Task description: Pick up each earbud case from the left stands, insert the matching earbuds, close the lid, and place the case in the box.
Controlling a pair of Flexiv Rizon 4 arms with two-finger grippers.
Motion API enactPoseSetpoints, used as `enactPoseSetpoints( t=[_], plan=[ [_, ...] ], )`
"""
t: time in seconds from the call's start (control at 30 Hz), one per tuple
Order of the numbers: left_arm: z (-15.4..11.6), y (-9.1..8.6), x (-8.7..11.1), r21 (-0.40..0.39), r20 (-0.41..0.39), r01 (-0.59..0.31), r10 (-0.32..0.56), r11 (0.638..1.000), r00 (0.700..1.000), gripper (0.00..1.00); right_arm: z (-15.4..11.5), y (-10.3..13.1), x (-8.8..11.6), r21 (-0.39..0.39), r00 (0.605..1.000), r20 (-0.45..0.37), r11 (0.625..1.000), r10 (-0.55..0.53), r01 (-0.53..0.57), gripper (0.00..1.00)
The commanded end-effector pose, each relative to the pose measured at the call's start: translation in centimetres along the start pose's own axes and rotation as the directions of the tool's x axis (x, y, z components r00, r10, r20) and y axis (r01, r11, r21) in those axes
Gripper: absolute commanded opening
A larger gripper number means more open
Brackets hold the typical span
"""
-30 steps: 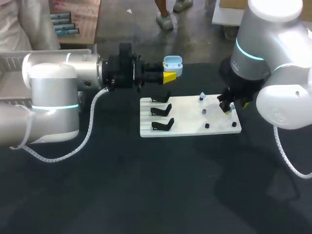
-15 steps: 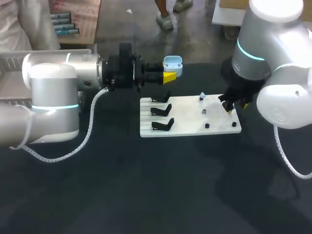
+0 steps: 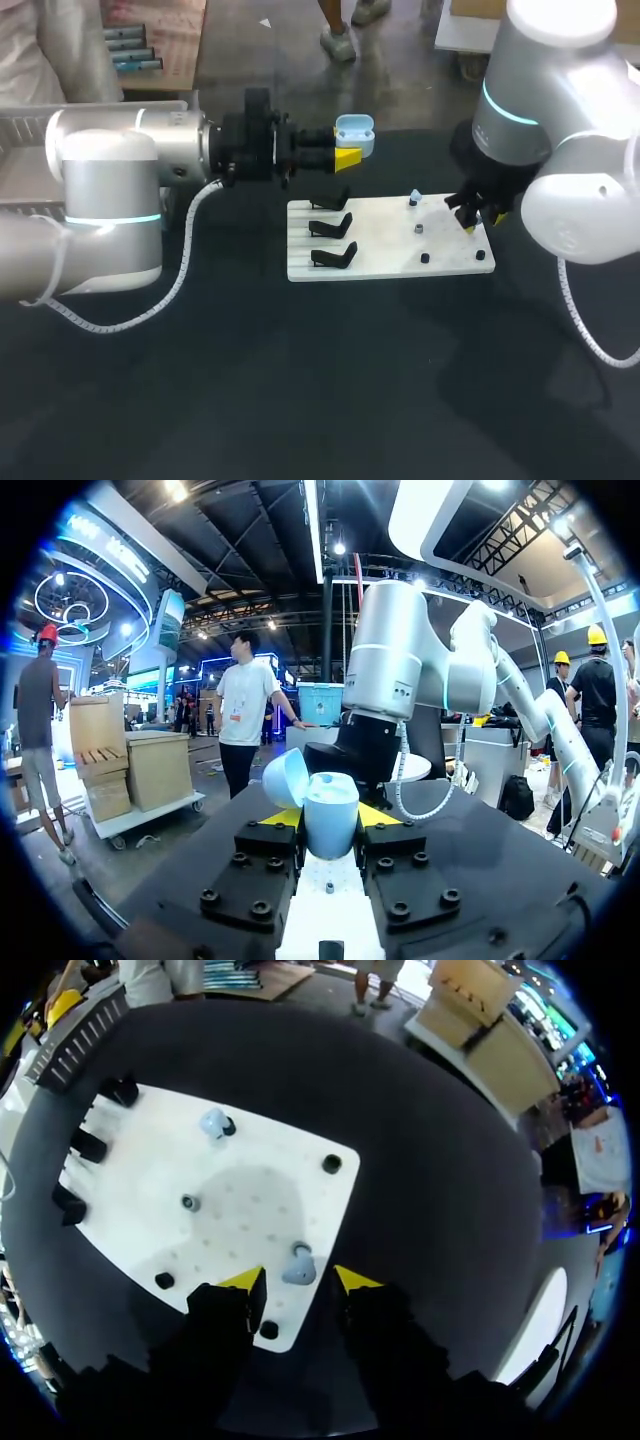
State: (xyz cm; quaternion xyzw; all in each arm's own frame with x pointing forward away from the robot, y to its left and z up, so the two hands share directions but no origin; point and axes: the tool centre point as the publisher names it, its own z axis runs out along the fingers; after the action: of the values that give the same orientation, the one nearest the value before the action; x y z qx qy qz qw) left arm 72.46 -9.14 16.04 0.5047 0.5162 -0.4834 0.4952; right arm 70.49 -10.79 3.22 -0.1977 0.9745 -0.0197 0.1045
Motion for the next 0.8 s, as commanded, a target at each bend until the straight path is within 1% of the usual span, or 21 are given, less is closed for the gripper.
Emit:
enactPoseSetpoints(
  t=[0.03,0.43,0.53,0.63,0.67,0.7,0.73,0.8],
  plan=[
    [0.02,0.04,0.04,0.000,0.002,-0.001,0.001,1.000,1.000,0.00,0.26,-0.02,-0.35,0.001,1.000,-0.003,1.000,0.003,-0.003,0.40],
    [0.02,0.04,0.04,0.000,0.002,-0.001,0.001,1.000,1.000,0.00,0.41,0.06,-0.48,0.001,1.000,-0.007,1.000,0.006,-0.006,0.34],
    [0.02,0.04,0.04,0.000,0.002,-0.001,0.001,1.000,1.000,0.00,0.46,0.09,-0.54,0.000,1.000,-0.009,1.000,0.006,-0.006,0.27],
    [0.02,0.04,0.04,0.000,0.002,-0.001,0.001,1.000,1.000,0.00,0.47,0.10,-0.56,0.000,1.000,-0.011,1.000,0.005,-0.005,0.25],
    [0.02,0.04,0.04,0.000,0.002,-0.001,0.001,1.000,1.000,0.00,0.49,0.11,-0.57,0.000,1.000,-0.011,1.000,0.005,-0.005,0.22],
    [0.02,0.04,0.04,0.000,0.002,-0.001,0.001,1.000,1.000,0.00,0.50,0.12,-0.59,0.000,1.000,-0.011,1.000,0.005,-0.005,0.14],
    [0.02,0.04,0.04,0.000,0.002,-0.001,0.001,1.000,1.000,0.00,0.52,0.14,-0.60,0.001,1.000,-0.012,1.000,0.004,-0.004,0.00],
    [0.02,0.04,0.04,0.000,0.002,-0.001,0.001,1.000,1.000,0.00,0.52,0.18,-0.63,0.001,1.000,-0.013,1.000,0.003,-0.003,0.00]
  ],
)
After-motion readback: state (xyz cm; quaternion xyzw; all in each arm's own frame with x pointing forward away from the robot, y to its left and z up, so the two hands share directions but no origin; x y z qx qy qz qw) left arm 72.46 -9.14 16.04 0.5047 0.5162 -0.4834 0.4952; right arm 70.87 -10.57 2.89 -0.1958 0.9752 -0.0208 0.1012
